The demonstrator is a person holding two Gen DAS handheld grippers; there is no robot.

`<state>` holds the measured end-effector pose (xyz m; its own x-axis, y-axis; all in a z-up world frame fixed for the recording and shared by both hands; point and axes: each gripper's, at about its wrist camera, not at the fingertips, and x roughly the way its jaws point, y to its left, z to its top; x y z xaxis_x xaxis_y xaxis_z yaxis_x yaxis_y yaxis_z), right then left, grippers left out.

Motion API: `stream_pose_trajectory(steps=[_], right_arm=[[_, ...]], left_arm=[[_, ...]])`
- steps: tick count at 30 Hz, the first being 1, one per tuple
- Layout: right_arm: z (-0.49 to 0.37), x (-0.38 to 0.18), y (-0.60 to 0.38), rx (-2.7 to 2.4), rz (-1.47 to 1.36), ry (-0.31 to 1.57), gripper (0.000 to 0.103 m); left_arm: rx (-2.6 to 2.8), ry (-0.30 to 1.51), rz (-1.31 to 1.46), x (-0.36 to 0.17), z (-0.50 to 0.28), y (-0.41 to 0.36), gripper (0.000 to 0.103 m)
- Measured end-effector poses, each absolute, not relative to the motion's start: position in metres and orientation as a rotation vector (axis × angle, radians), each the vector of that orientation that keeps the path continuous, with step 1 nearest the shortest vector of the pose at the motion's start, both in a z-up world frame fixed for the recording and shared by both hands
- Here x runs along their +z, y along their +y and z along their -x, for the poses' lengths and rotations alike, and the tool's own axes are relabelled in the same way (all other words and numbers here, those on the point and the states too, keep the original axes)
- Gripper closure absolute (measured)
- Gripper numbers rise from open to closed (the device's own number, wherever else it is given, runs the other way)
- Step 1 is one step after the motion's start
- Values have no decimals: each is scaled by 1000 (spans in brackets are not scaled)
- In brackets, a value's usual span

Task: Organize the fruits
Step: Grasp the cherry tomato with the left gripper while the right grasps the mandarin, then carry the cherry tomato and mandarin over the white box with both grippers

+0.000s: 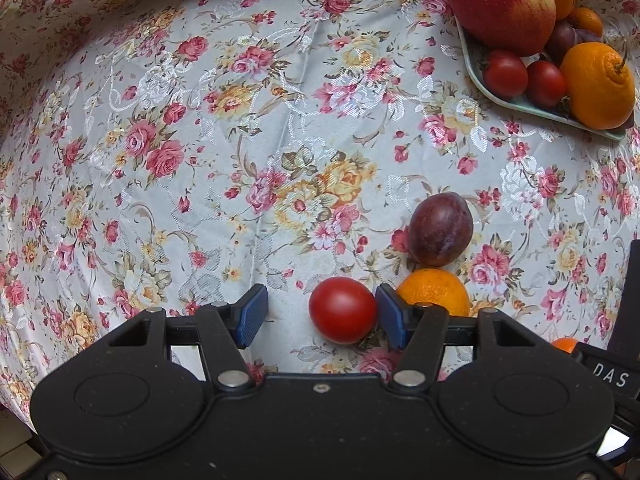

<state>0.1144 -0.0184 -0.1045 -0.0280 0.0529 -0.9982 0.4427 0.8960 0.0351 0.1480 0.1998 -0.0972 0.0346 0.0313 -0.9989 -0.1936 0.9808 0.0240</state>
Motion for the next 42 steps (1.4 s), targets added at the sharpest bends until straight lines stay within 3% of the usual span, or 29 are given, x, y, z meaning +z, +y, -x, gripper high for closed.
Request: stream_pose_trajectory(steps=[11,15,42], right_arm=[[-108,-117,-2,-314,-326,1591,61],[-109,-114,0,-299,-344,1578,62],[-118,-53,-13,-174,-439,1339,62]], left_arm=[[153,1515,129,-94,-144,200,42],[117,1502,151,-91,-144,197,59],[278,1281,189,-29,-147,219,59]])
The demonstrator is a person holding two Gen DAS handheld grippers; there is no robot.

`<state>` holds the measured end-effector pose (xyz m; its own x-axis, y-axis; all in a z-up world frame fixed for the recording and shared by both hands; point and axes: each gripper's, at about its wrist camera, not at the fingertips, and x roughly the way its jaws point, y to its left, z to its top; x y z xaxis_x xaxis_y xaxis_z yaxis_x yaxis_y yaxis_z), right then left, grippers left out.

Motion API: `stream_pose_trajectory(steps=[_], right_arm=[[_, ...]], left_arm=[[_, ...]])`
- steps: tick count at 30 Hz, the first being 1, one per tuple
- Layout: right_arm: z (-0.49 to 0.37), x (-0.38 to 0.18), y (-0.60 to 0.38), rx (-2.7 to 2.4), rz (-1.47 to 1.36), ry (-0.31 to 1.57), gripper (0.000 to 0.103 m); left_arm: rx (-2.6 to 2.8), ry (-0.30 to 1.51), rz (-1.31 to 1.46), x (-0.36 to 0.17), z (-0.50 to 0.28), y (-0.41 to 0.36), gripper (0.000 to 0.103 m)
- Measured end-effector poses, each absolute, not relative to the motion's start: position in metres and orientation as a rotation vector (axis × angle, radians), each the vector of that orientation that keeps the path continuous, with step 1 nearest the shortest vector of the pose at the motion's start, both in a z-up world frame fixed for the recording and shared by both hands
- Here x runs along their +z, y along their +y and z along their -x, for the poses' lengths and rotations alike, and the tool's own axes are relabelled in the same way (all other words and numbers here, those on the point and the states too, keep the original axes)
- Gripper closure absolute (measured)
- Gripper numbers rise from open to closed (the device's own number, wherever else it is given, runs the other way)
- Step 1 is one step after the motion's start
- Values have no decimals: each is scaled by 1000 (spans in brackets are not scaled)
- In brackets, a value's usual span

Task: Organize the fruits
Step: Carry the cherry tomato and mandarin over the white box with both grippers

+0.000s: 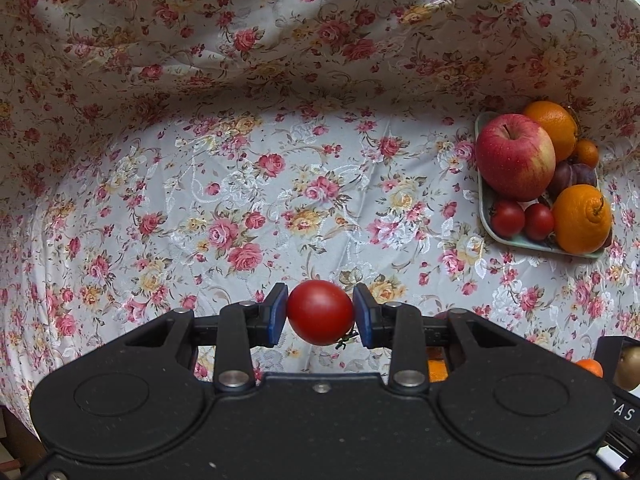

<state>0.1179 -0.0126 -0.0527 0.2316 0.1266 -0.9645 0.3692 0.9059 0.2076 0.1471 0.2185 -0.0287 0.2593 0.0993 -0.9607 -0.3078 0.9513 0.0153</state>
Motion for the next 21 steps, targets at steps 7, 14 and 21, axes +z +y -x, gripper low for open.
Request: stream_pose_trajectory(steps=[7,14,21], right_arm=[[-115,-41,-35,-244,-423,1279,62],[-111,-32,-75,-326,-471,1235,62],[-104,-28,-137,-445,-536,1216,62]], left_arm=[[201,1272,175,-17,-152,184,59],[95,1252,143,-5,-150,129,59],[-38,1248,79,0,-145,56,59]])
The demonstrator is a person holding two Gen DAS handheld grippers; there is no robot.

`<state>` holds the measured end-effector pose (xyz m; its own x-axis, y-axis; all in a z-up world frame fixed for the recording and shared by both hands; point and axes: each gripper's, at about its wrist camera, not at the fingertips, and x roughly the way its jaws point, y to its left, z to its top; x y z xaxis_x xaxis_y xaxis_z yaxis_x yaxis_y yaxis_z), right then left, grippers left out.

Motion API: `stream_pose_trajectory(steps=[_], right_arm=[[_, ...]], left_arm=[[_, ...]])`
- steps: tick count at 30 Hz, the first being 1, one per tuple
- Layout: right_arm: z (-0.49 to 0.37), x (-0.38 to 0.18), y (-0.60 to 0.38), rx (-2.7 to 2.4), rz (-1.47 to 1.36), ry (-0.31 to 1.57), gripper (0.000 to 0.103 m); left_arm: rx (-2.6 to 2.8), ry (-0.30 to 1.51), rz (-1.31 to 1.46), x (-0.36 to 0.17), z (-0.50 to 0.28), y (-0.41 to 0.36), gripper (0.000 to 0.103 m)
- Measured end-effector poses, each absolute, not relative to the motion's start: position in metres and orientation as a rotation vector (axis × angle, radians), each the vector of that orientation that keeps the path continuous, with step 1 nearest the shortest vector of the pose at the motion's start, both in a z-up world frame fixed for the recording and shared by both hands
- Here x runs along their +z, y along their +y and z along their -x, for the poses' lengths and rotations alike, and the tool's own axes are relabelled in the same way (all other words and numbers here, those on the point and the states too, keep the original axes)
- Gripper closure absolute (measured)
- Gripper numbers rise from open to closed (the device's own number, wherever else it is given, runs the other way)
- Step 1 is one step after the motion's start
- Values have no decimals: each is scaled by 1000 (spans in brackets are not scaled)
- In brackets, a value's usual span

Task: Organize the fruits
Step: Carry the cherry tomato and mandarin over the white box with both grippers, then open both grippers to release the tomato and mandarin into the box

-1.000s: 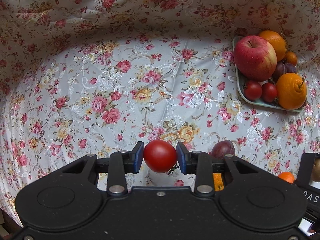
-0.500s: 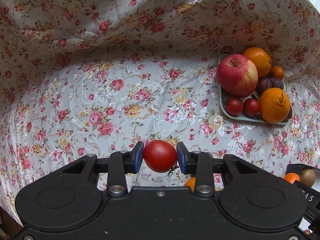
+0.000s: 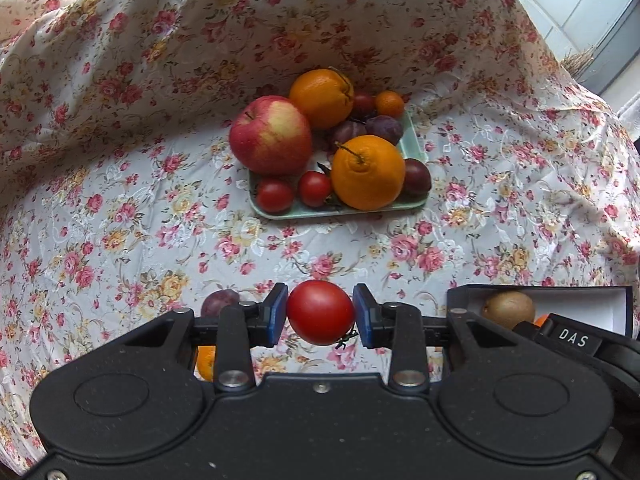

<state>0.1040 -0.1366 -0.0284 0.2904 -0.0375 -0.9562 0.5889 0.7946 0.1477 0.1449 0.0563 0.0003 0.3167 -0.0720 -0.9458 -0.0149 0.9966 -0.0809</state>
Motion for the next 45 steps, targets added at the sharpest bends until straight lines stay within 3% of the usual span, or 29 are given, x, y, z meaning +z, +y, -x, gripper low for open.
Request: stream_pose_trajectory(steps=[19,35,39,45], right_arm=[[-48,-30,-296,-850,-648,1166,62],[-35,-35,-324,-852,-598,1237,61],[-37,-35,-322,-837,-543,1248,65],[-42,-31,-317,-820,-453,1258,65]], left_arm=[[-338,1277,-185,-20,-100,-124,59],[-323,1314,-228,-39,-98,-154,58],[-318,1307,-250,-40,-97,-157,48],[-318,1308,-257,-42,-97,-158,47]])
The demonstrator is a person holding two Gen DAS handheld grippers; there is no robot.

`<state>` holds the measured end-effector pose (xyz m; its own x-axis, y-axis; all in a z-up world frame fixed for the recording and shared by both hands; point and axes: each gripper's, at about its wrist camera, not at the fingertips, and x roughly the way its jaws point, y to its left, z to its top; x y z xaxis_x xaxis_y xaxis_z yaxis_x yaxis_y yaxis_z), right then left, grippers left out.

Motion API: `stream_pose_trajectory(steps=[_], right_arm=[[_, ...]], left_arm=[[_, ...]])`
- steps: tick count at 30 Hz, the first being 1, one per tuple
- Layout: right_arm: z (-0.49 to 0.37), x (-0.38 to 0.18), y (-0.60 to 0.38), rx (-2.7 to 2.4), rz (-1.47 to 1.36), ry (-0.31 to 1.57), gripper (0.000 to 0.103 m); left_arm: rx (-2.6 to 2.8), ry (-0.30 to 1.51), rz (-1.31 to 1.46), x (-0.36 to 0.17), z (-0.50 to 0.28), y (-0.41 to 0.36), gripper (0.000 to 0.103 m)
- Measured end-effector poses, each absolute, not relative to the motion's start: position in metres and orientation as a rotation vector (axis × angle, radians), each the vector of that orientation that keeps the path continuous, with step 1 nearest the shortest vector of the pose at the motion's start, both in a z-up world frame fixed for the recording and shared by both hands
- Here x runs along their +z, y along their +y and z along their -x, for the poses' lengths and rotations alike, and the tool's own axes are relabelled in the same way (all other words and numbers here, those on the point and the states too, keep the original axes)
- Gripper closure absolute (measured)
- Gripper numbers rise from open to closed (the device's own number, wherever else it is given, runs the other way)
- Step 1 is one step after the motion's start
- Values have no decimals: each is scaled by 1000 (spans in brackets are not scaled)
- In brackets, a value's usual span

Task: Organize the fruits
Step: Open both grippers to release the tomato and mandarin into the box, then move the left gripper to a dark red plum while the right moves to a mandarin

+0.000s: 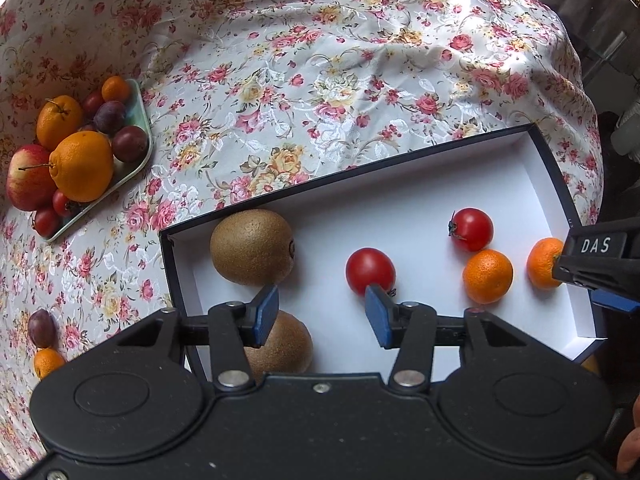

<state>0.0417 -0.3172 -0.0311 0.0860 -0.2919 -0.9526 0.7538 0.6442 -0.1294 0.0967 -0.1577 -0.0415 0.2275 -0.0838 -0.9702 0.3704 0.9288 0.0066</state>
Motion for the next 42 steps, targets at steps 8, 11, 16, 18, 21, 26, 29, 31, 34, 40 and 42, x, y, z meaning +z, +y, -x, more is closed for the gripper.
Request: stream_pose_trajectory(steps=[8,11,16,18,21,26,29,31,34,40,42], right_arm=[[-43,-32,-317,-790,-475,1268,65],[-43,-31,-317,-783,-494,1266,65],[-43,-32,-316,-770,-509,1266,65],[-43,-32,-317,-754,-537,1265,65],[-41,-30,-320,-715,-613,1250,65],[-41,-28,-319,-702,-668,1223,65],[-42,-29,-318,-703,-667,1233,65],[-43,-29,-317,-713,-676,1232,64],[-45,-29,-311,-706,-678,1238,64],[-57,-29,-287,-671,-606,1260,64],[-61,-29,-276,-655,-586,1265,64]], left_arm=[[-312,1313,-246,-41,-98,-155,47],[-305,1313,-240,-40,-99,-154,47],[-296,1318,-230,-40,-102,-151,47],[-290,1320,-225,-40,-103,-149,47],[-286,1325,-217,-40,-105,-147,47],[-284,1325,-196,-37,-107,-142,47],[-278,1318,-187,-34,-109,-138,47],[-269,1312,-184,-32,-110,-134,47],[-249,1309,-176,-30,-113,-124,47],[-190,1313,-141,-28,-124,-94,47],[-166,1311,-130,-28,-127,-81,47]])
